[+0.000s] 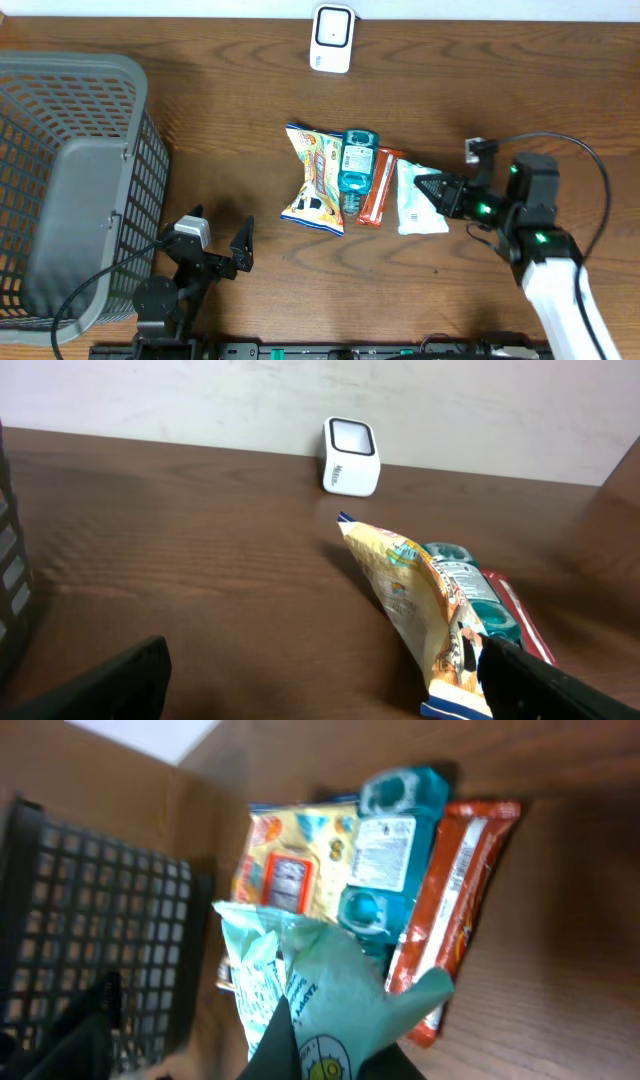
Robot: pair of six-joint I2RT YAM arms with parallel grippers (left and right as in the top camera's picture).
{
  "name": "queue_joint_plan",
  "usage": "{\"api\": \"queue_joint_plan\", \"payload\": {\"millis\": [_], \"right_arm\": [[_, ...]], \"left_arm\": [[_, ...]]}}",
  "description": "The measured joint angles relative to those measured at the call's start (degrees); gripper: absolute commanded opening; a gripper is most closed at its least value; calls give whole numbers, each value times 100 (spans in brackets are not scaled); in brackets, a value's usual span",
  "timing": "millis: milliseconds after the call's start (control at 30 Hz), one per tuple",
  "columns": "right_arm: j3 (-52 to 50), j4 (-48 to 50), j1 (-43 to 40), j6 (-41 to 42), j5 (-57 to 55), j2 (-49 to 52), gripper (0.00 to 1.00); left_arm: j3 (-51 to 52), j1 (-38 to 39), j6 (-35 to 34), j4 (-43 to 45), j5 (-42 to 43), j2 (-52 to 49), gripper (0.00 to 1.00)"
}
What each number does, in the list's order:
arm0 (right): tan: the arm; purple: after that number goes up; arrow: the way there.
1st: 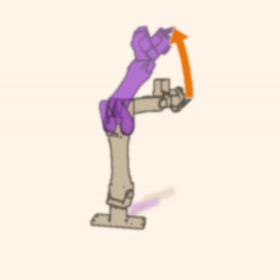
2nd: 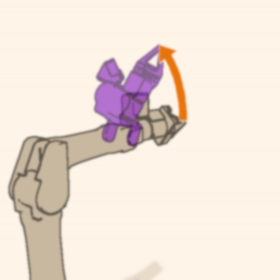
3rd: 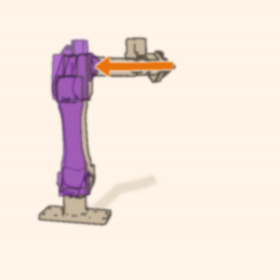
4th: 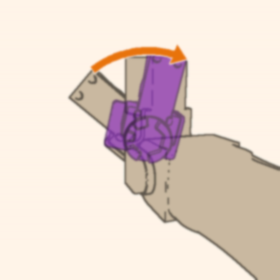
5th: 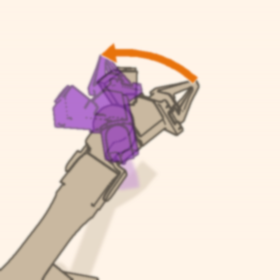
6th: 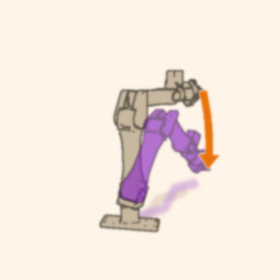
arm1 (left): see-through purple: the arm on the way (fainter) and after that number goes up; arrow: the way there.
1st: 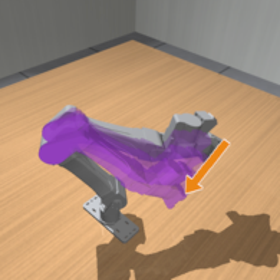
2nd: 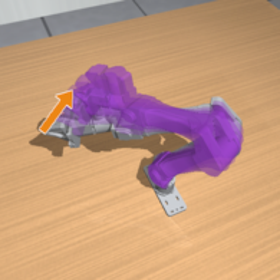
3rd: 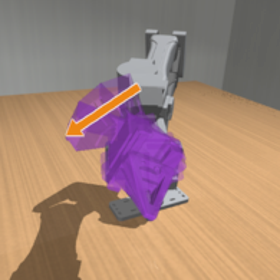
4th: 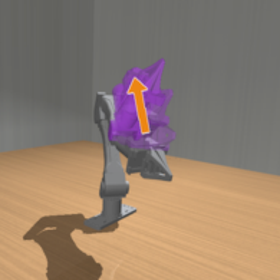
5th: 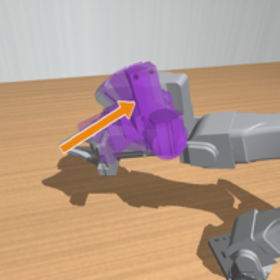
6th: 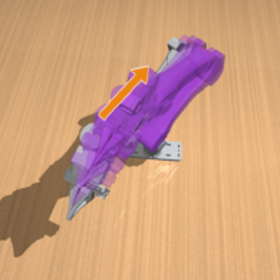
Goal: Scan the item barcode
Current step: 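Regrasp the wipes pack with the right gripper and lift it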
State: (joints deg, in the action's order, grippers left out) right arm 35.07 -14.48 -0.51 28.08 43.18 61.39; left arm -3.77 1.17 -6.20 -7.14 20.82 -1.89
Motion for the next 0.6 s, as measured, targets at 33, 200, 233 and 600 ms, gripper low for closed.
{"api": "queue_joint_plan", "payload": {"millis": [33, 200, 233, 600], "right_arm": [[0, -142, 0, 46, -83, -267, 2], [2, -675, 0, 197, -365, -1097, 1], [2, -831, 0, 208, -437, -1193, 1], [2, -1362, 0, 273, -984, -1384, 1]], "left_arm": [[0, 0, 2, 2, 0, 0, 98], [0, 0, 2, 2, 0, 0, 98], [0, 0, 2, 0, 0, 0, 98], [0, 0, 0, 2, 0, 0, 98]]}}
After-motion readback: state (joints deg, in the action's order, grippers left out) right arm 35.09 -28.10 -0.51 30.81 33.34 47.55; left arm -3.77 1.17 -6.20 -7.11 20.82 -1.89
